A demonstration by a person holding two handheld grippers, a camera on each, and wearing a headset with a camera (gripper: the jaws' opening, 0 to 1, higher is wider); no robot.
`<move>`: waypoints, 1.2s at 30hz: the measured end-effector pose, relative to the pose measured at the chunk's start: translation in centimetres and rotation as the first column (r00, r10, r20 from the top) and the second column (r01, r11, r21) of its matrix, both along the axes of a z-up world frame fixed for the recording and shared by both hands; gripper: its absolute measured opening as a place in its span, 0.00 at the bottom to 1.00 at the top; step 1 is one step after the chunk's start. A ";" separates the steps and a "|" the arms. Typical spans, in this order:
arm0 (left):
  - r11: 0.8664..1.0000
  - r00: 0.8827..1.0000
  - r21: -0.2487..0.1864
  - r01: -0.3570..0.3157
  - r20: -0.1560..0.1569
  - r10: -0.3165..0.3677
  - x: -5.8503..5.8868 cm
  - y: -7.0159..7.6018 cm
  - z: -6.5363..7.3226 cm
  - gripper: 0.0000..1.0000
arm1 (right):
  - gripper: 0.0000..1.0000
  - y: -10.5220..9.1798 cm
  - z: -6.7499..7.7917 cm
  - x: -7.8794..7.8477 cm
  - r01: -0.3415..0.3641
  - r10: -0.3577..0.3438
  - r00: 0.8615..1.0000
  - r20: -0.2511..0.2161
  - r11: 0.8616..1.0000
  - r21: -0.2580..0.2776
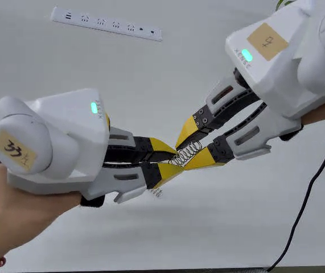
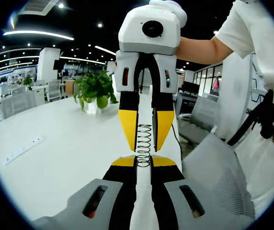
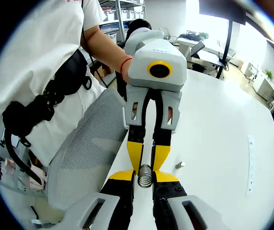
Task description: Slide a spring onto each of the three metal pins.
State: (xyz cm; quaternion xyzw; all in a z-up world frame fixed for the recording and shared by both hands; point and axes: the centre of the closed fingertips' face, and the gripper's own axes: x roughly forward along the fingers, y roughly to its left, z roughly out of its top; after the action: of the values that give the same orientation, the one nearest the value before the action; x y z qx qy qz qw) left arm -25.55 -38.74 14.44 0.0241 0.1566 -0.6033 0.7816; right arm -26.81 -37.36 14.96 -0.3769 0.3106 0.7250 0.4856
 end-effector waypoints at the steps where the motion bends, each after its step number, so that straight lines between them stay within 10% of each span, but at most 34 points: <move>1: 1.000 1.000 -0.001 0.000 -0.001 0.000 0.0 0.0 0.0 0.06 | 0.09 0.0 0.0 0.0 -0.002 0.002 1.000 0.002 1.000 -0.001; 26: 1.000 1.000 0.006 0.014 0.017 -0.014 -0.3 0.3 -0.6 0.07 | 0.07 0.2 -0.6 0.1 0.034 -0.034 0.999 -0.012 0.999 0.000; 36: 0.999 0.999 0.034 -0.035 0.023 0.034 0.4 2.5 -1.5 0.17 | 0.07 -0.2 -0.1 1.2 0.095 -0.095 0.995 -0.006 0.995 0.009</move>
State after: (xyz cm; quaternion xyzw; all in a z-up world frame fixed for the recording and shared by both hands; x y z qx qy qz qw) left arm -25.20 -36.23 12.93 0.0418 0.1585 -0.5865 0.7932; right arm -25.63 -37.55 14.85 -0.3573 0.3261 0.7037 0.5204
